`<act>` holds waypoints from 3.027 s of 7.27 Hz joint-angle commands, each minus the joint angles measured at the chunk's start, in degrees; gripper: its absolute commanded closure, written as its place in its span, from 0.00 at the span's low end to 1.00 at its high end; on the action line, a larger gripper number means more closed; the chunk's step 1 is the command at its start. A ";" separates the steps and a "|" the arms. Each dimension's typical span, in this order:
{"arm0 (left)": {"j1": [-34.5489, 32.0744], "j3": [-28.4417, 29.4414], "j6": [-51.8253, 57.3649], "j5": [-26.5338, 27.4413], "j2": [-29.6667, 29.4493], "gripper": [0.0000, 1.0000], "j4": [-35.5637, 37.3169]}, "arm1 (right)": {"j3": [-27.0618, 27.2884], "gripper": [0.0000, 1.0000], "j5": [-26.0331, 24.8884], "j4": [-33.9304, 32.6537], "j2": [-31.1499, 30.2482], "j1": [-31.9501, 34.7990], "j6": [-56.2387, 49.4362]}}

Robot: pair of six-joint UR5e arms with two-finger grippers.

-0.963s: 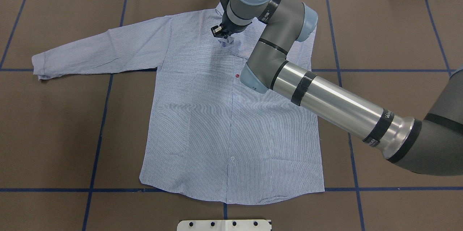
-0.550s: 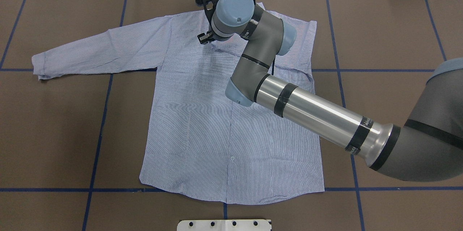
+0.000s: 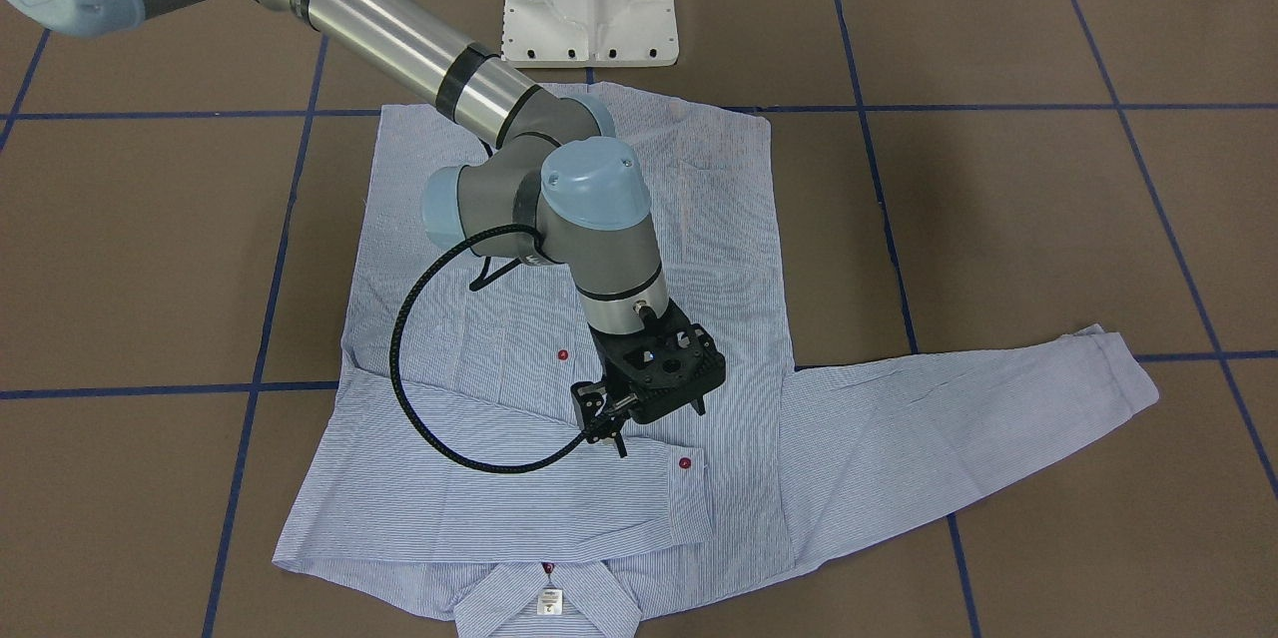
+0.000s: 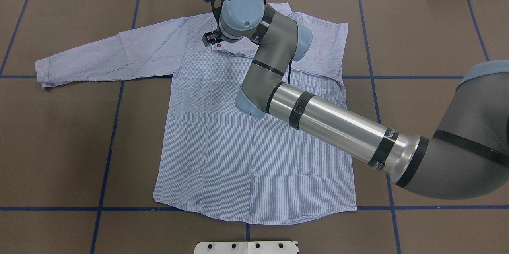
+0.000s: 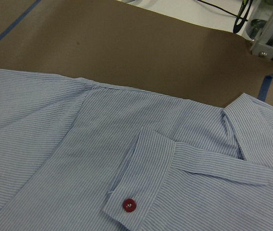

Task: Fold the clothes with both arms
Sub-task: 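Lay the cuff near the collar and release with the right gripper, then raise the right gripper away while the left gripper grasps the other cuff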

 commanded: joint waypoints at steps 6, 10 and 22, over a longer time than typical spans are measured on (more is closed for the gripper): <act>16.77 5.87 -41.87 10.77 1.17 0.00 -25.71 | 31.50 0.00 22.93 -33.46 -12.60 13.09 5.08; 22.24 14.41 -51.79 21.17 -1.11 0.03 -31.99 | 44.31 0.00 24.29 -37.37 -23.18 14.87 3.68; 26.46 16.79 -50.83 21.80 -1.90 0.22 -31.99 | 44.39 0.00 24.12 -37.28 -23.10 14.96 3.59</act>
